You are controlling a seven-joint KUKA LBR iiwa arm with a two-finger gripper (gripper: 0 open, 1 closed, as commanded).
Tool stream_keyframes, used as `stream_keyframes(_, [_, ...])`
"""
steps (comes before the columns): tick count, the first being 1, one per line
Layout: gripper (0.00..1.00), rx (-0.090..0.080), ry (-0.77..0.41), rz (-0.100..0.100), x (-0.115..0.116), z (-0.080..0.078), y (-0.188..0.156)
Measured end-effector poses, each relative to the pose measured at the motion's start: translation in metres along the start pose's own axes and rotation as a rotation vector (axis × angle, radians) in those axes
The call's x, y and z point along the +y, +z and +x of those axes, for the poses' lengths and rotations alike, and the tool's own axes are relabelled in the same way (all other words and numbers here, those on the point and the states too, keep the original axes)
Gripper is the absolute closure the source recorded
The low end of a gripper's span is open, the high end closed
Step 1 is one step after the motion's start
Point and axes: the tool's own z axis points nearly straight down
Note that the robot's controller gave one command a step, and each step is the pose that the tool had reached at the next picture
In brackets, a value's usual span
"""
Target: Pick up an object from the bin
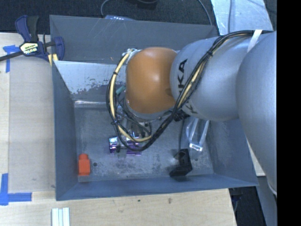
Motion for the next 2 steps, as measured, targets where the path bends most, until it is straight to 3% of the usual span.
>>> stream_keyframes(1, [0.0,-0.008,0.003,-0.001,-0.001,-0.002,-0.005])
stream_keyframes(2, [0.0,-0.011,0.001,-0.003,-0.031,0.001,0.044])
